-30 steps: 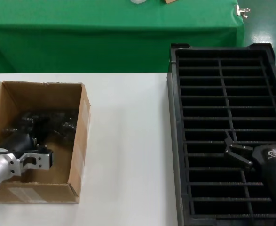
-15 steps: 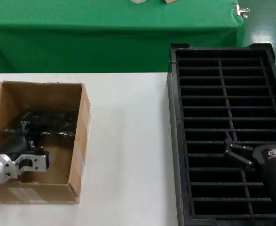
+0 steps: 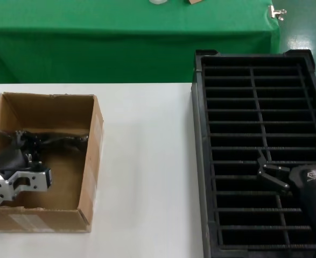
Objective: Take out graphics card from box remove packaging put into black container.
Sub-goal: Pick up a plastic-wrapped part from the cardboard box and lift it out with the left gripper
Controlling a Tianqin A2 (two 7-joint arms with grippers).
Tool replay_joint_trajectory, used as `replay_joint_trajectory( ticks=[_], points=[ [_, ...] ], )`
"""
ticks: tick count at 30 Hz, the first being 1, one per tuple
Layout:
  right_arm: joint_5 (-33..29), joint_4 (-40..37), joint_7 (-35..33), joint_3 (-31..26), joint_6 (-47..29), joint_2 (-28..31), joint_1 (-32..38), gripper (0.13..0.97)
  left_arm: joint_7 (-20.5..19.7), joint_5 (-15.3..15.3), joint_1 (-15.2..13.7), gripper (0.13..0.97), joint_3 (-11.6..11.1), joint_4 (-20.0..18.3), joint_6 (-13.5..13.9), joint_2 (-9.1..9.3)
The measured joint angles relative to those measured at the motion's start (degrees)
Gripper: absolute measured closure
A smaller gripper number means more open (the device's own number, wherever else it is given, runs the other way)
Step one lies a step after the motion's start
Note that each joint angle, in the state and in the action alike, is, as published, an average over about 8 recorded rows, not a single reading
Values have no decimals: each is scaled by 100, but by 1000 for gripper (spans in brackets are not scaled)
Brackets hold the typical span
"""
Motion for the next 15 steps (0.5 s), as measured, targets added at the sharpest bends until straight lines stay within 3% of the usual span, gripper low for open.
replay_joint_trajectory(
  ticks=[7,15],
  points=[
    [0,0,0,0,0,0,0,129,-899,615,412,958,-336,-913,163,-132],
    [0,0,0,0,0,0,0,129,-2021,1581,1169,958,-1281,-2572,671,-123]
  ],
)
